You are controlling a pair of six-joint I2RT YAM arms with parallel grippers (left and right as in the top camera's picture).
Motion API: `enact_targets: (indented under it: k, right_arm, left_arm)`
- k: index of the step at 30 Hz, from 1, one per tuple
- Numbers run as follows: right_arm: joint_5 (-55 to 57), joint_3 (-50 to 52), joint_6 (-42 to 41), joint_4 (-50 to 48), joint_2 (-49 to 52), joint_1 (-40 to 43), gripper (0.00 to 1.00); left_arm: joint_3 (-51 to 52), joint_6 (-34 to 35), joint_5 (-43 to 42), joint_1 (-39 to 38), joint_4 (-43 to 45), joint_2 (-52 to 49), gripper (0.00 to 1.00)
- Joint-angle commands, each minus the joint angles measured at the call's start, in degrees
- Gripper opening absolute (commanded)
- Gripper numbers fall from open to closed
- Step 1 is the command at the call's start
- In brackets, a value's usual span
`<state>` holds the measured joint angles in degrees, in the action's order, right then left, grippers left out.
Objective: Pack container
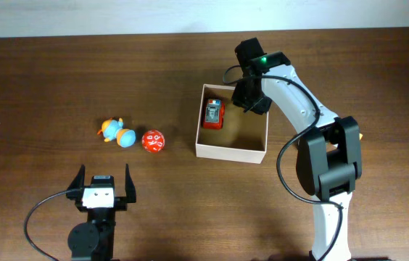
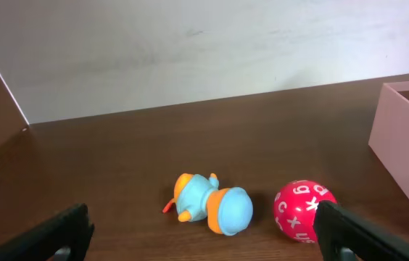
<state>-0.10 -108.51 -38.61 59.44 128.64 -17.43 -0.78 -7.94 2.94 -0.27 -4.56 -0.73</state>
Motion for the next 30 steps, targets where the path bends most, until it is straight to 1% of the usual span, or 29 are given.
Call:
enact_targets:
  k: [1,8,18,23,30]
  right_arm:
    - [-1.2,0.3,6.8,0.3,0.1,0.2,0.42]
    - [-1.2,0.3,13.0,0.3,0.1,-1.5,0.43]
    - [-0.7,0.3,14.9,0.1,0.1,-5.4,0.44]
    - [-0.5,0.3,17.3,-0.1,0.1,-7.1,0.44]
    - [-0.1,0.3,17.4,-0.4,0.1,-8.9,0.44]
  left_arm:
    - [0.3,-0.7,-0.6,-0.2,0.0,0.4,0.99]
    - [0.3,-0.7,-0.6,-0.2,0.0,0.4,0.99]
    - [0.3,-0.7,-0.6,-0.2,0.0,0.4,0.99]
    - [0.3,-0.7,-0.6,-0.2,0.0,0.4,0.99]
    - [0.3,-0.7,-0.6,-0.2,0.0,0.4,0.99]
